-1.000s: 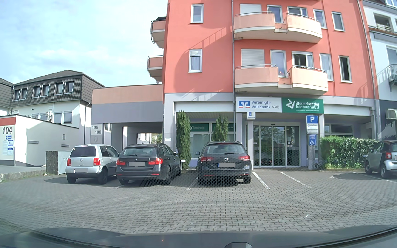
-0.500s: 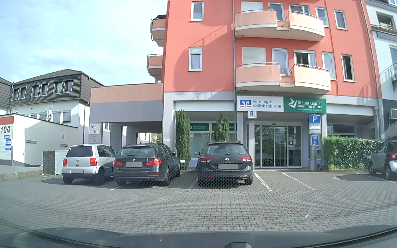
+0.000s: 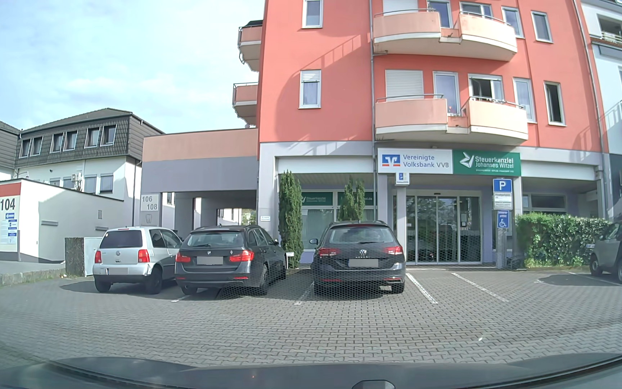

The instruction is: Follow the waypoints while adhering to traffic rules and regulations

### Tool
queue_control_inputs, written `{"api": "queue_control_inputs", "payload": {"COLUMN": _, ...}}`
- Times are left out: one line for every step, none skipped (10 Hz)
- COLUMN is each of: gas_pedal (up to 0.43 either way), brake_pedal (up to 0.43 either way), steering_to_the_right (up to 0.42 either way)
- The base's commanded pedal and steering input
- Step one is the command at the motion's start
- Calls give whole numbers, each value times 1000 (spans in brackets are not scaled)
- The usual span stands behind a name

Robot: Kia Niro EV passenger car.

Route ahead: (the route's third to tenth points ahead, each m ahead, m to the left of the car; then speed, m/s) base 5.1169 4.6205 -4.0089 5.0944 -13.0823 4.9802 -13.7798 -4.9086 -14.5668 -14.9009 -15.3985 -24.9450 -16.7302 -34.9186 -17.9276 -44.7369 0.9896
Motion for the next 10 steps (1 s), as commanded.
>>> {"api": "queue_control_inputs", "payload": {"gas_pedal": 79, "brake_pedal": 0, "steering_to_the_right": -271}}
{"api": "queue_control_inputs", "payload": {"gas_pedal": 79, "brake_pedal": 0, "steering_to_the_right": -314}}
{"api": "queue_control_inputs", "payload": {"gas_pedal": 79, "brake_pedal": 0, "steering_to_the_right": -371}}
{"api": "queue_control_inputs", "payload": {"gas_pedal": 79, "brake_pedal": 0, "steering_to_the_right": -442}}
{"api": "queue_control_inputs", "payload": {"gas_pedal": 79, "brake_pedal": 0, "steering_to_the_right": -514}}
{"api": "queue_control_inputs", "payload": {"gas_pedal": 87, "brake_pedal": 0, "steering_to_the_right": -595}}
{"api": "queue_control_inputs", "payload": {"gas_pedal": 87, "brake_pedal": 0, "steering_to_the_right": -666}}
{"api": "queue_control_inputs", "payload": {"gas_pedal": 87, "brake_pedal": 0, "steering_to_the_right": -719}}
{"api": "queue_control_inputs", "payload": {"gas_pedal": 87, "brake_pedal": 0, "steering_to_the_right": -771}}
{"api": "queue_control_inputs", "payload": {"gas_pedal": 87, "brake_pedal": 0, "steering_to_the_right": -815}}
